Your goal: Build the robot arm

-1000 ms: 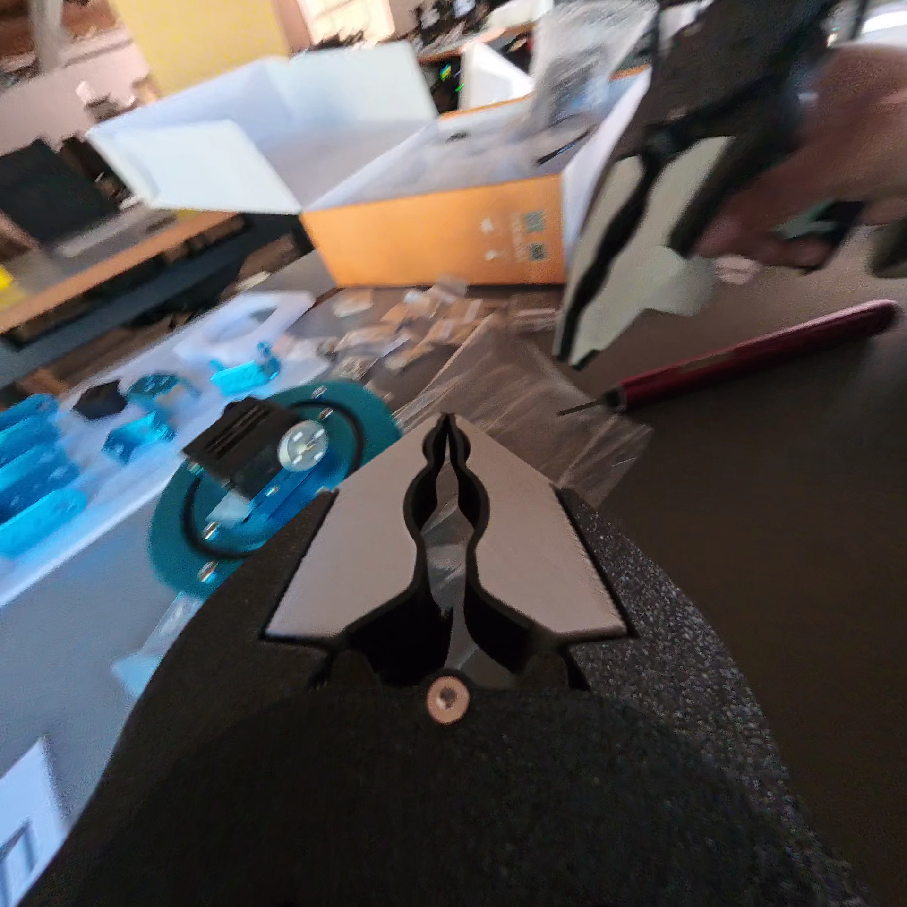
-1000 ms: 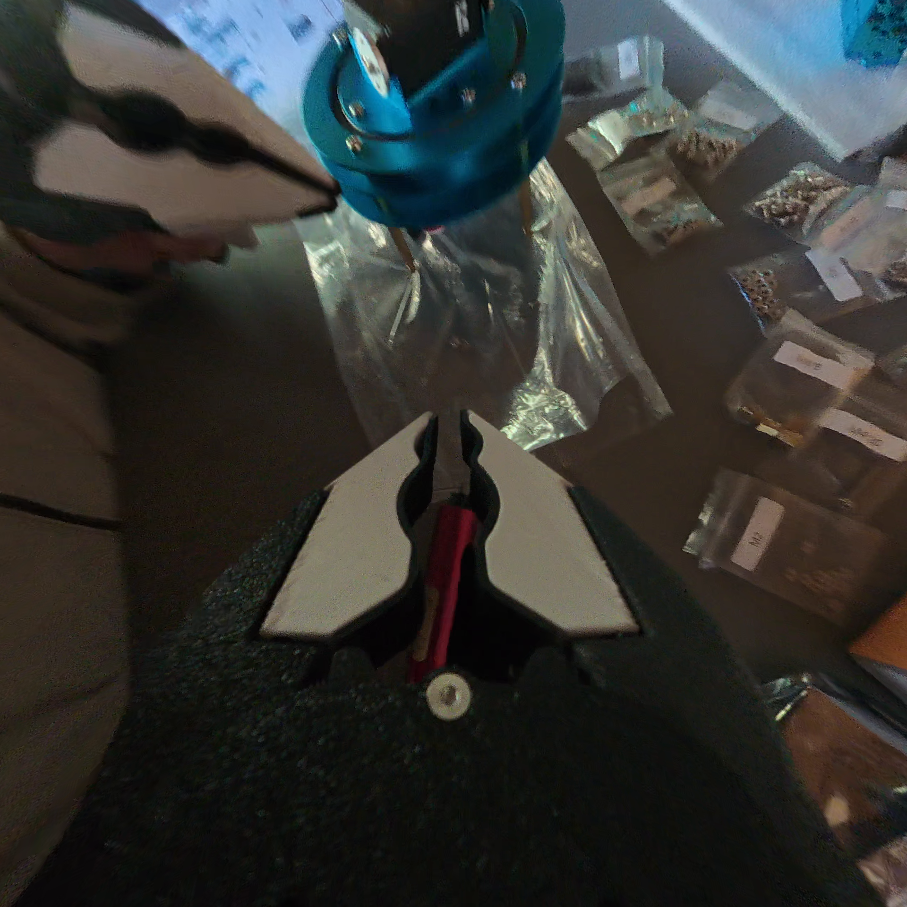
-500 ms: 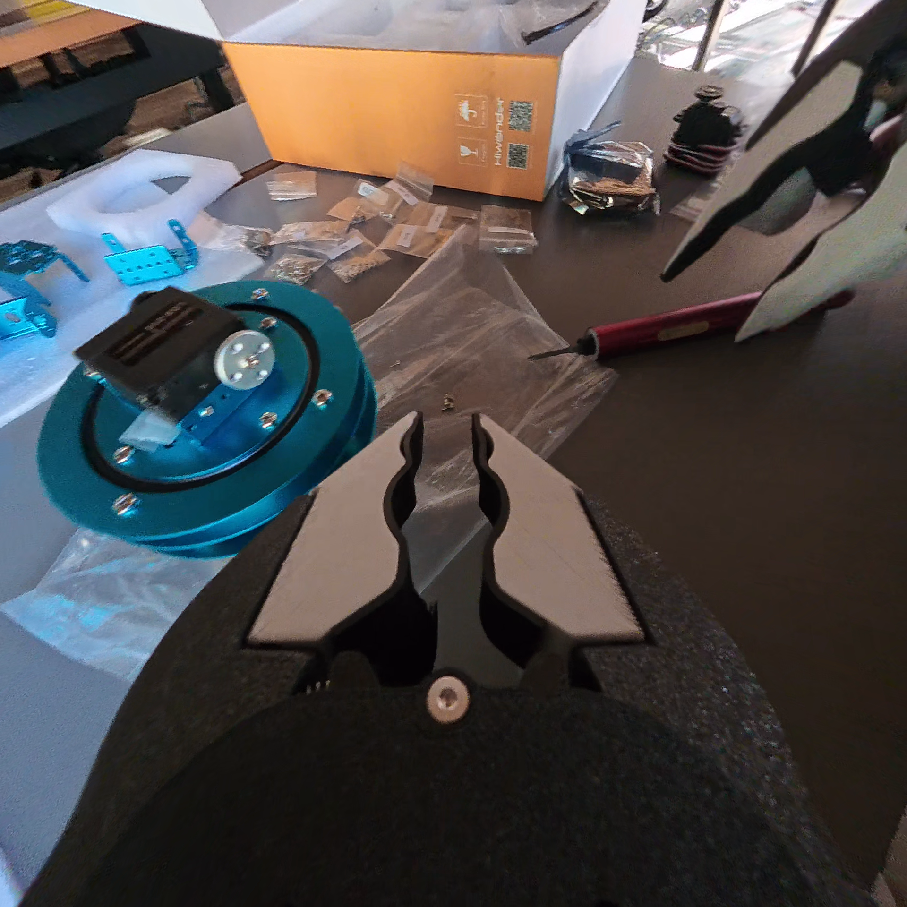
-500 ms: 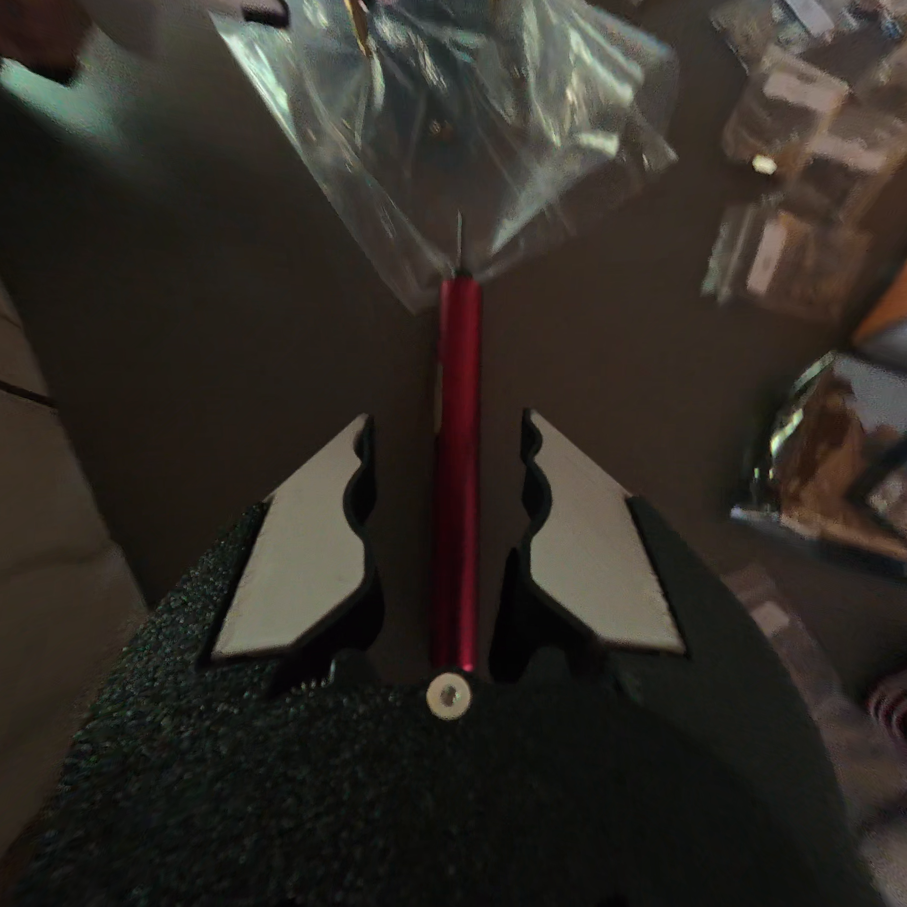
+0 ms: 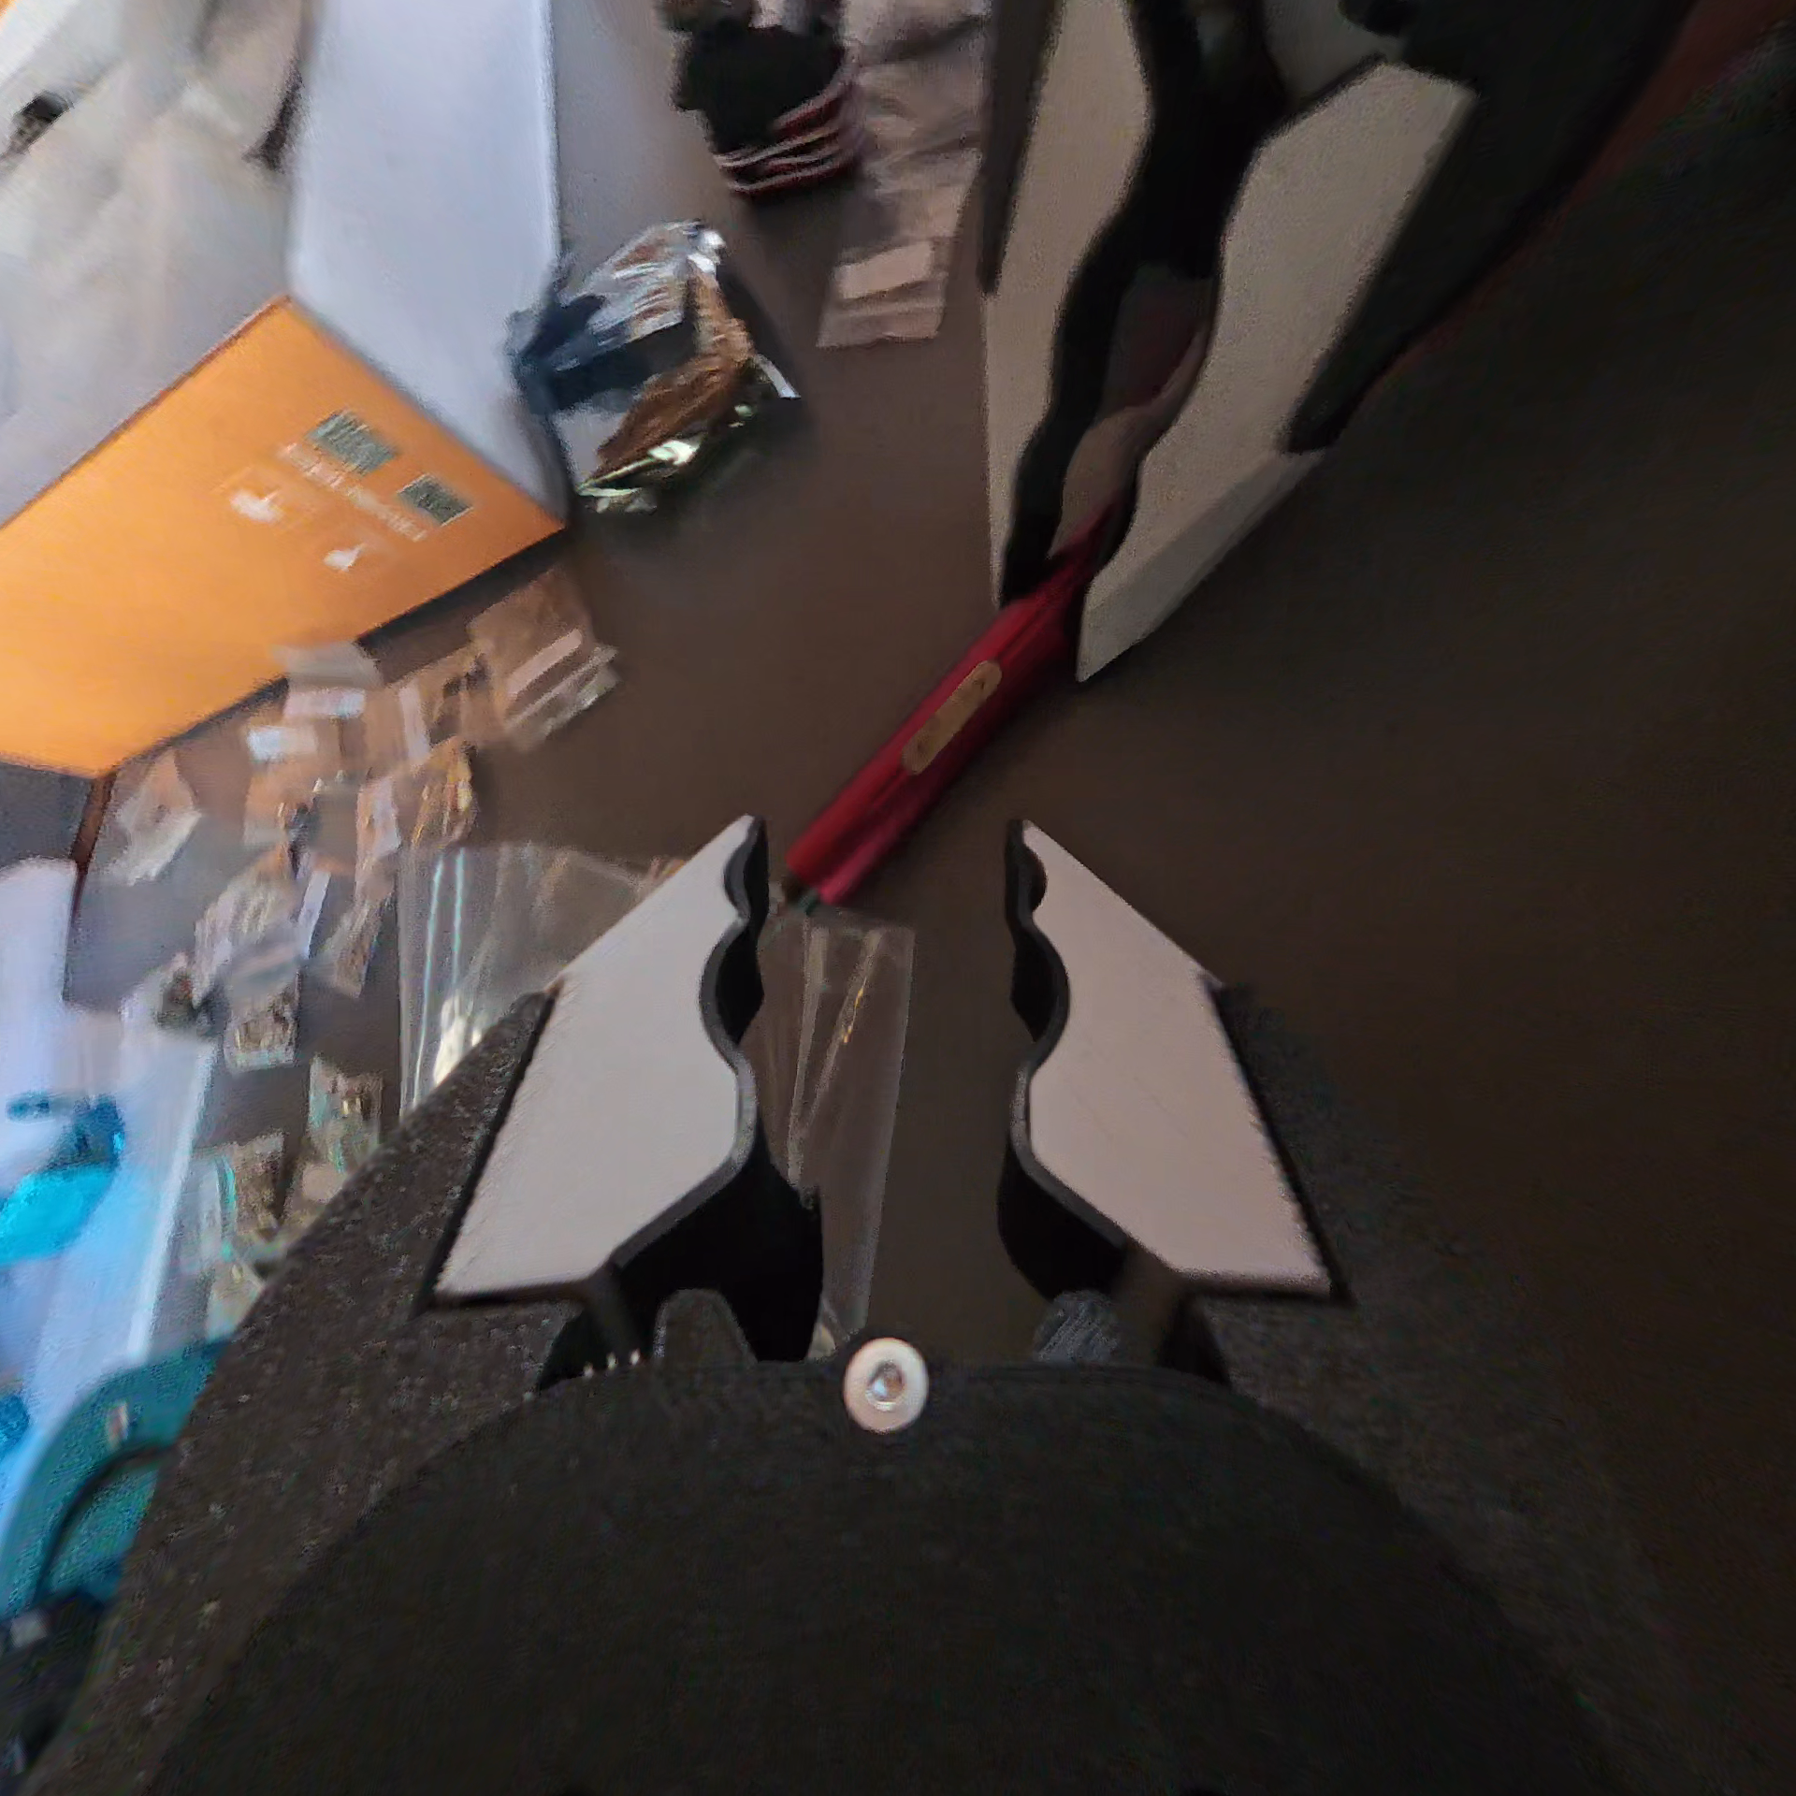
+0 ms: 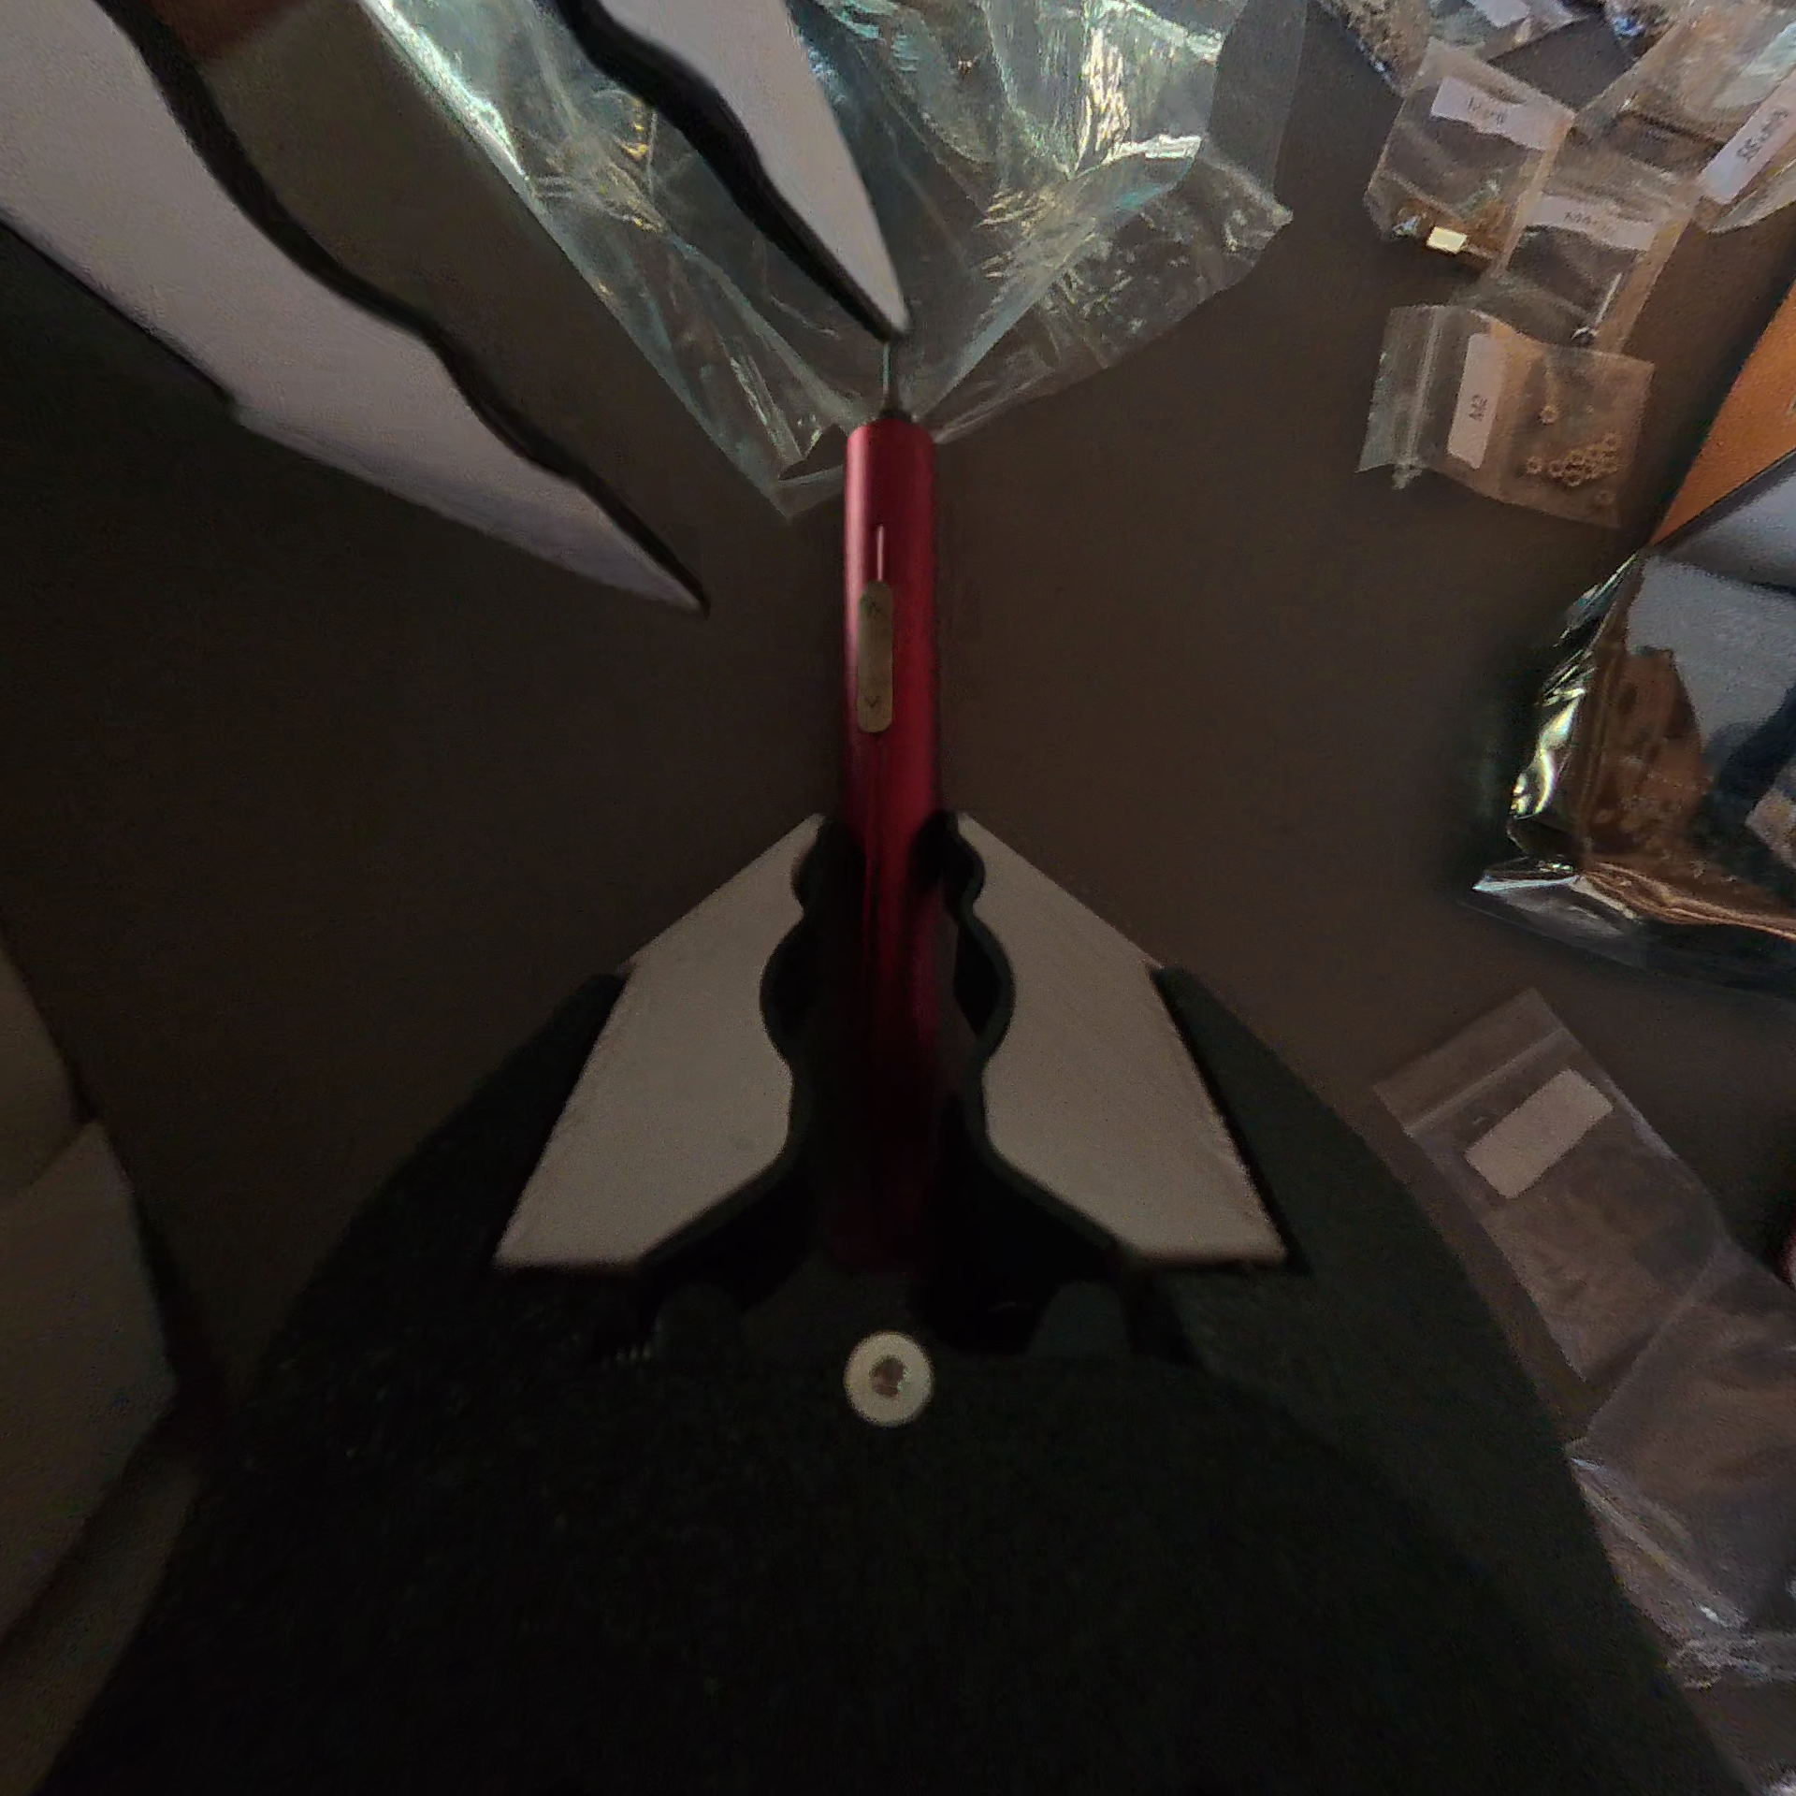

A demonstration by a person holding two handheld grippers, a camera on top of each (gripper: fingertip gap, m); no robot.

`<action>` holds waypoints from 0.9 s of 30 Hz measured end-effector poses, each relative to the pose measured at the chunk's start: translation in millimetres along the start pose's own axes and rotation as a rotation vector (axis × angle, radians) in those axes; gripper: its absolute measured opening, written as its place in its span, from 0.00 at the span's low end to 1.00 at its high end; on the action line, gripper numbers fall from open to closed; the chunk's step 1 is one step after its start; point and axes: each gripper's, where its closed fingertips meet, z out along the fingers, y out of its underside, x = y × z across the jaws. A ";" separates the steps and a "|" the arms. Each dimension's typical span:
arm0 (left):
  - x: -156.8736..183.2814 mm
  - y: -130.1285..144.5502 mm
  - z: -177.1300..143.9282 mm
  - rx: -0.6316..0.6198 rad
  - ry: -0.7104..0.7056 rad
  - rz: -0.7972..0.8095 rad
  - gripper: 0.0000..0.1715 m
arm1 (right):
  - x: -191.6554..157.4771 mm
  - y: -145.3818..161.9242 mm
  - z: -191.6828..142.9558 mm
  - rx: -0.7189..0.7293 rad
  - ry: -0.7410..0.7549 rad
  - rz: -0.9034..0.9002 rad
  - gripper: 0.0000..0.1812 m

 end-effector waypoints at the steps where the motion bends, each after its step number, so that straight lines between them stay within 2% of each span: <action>1: 0.9 -0.7 7.8 -0.027 -0.007 0.056 0.30 | -0.1 -0.1 -1.9 -0.001 0.007 -0.025 0.10; 3: 5.5 0.2 19.9 -0.083 -0.034 0.204 0.35 | -3.9 -3.7 -10.1 0.025 0.005 -0.074 0.10; 6: 11.9 -11.3 25.7 -0.088 -0.111 0.384 0.26 | -13.0 -14.3 -27.3 0.104 -0.072 -0.039 0.10; 8: 9.3 -17.4 28.6 -0.088 -0.202 0.473 0.14 | -15.5 -18.6 -37.4 0.134 -0.102 -0.024 0.10; 9: 7.3 -21.0 28.6 -0.087 -0.244 0.498 0.13 | -13.7 -19.2 -40.7 0.137 -0.093 -0.030 0.10; 11: 5.4 -29.1 25.9 -0.065 -0.286 0.498 0.12 | -11.9 -21.7 -48.3 0.156 -0.080 -0.066 0.10; 13: 0.5 -38.4 17.9 -0.023 -0.318 0.466 0.12 | -4.2 -33.9 -68.1 0.252 -0.040 -0.092 0.13; 14: -4.2 -39.5 13.4 -0.014 -0.327 0.434 0.11 | 3.7 -43.0 -85.9 0.340 -0.004 -0.079 0.15; 16: -16.6 -37.2 2.3 0.008 -0.350 0.368 0.12 | 10.1 -57.3 -127.9 0.552 0.001 -0.030 0.27; 18: -25.6 -33.5 -8.3 0.043 -0.346 0.285 0.11 | 17.3 -52.2 -152.5 0.689 0.024 0.030 0.29; 20: -25.3 -35.2 -15.1 0.101 -0.296 0.205 0.11 | 22.6 -38.4 -145.5 0.725 0.073 0.077 0.30; 22: -14.8 -45.4 -19.1 0.185 -0.218 0.176 0.11 | 6.0 -37.9 -117.8 0.688 -0.012 0.116 0.29; 25: -10.4 -58.6 -25.1 0.264 -0.196 0.170 0.11 | -22.2 -62.3 -85.9 0.654 -0.128 0.084 0.26; 27: -15.6 -63.6 -32.6 0.301 -0.223 0.175 0.11 | -25.3 -77.8 -74.3 0.655 -0.141 0.068 0.25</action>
